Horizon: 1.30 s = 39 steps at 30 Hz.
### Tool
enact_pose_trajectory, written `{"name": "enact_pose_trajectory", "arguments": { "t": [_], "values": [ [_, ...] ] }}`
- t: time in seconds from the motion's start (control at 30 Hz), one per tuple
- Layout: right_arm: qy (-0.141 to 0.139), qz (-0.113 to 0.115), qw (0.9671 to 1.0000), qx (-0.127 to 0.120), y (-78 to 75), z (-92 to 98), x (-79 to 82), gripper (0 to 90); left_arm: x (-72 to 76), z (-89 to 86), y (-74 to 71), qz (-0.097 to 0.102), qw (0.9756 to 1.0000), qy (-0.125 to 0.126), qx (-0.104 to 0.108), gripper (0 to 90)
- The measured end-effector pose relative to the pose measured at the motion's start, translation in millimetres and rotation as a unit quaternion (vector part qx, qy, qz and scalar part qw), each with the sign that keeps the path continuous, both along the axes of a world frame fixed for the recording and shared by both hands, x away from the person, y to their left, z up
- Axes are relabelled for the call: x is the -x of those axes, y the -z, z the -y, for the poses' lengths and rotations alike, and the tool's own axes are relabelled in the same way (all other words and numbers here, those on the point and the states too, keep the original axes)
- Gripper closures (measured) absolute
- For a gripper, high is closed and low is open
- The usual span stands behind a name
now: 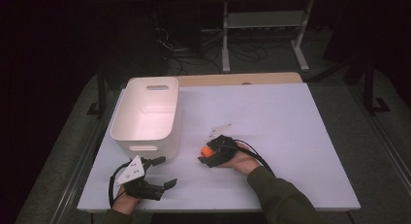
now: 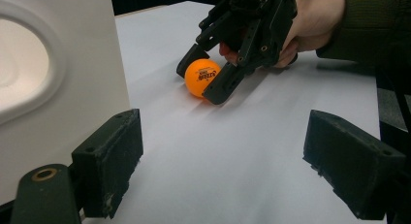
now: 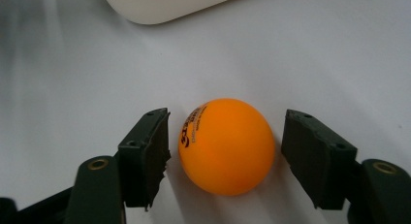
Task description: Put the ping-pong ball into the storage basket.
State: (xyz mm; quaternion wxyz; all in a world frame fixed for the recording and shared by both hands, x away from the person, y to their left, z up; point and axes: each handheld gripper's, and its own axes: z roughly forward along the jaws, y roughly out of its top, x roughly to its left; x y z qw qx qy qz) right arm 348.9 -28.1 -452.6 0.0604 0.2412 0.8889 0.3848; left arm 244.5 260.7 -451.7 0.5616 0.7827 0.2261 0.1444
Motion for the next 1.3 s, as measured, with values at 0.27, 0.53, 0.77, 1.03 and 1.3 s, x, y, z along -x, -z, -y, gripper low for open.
{"name": "enact_pose_trajectory", "arguments": {
  "t": [0.27,0.53,0.77,1.03,1.3],
  "values": [
    [-0.003,-0.002,1.0000,0.000,-0.4,-0.1,0.7,39.6,0.0,0.0,0.0,0.000,1.0000,0.000,0.000,14.0],
    [-0.006,0.002,1.0000,0.000,-0.6,0.2,0.8,44.5,0.0,0.0,0.0,0.000,1.0000,0.000,0.000,14.0],
    [-0.007,0.002,1.0000,0.001,-0.7,0.4,0.9,47.9,0.1,0.0,0.0,0.000,1.0000,0.000,0.000,14.0],
    [-0.007,0.000,1.0000,0.001,-1.0,0.6,0.9,48.8,0.2,0.0,0.0,0.000,1.0000,0.000,0.001,14.0],
    [-0.008,0.000,1.0000,-0.001,-1.7,0.9,0.9,48.9,0.1,0.0,0.0,0.000,1.0000,0.000,0.000,14.0]
  ]
}}
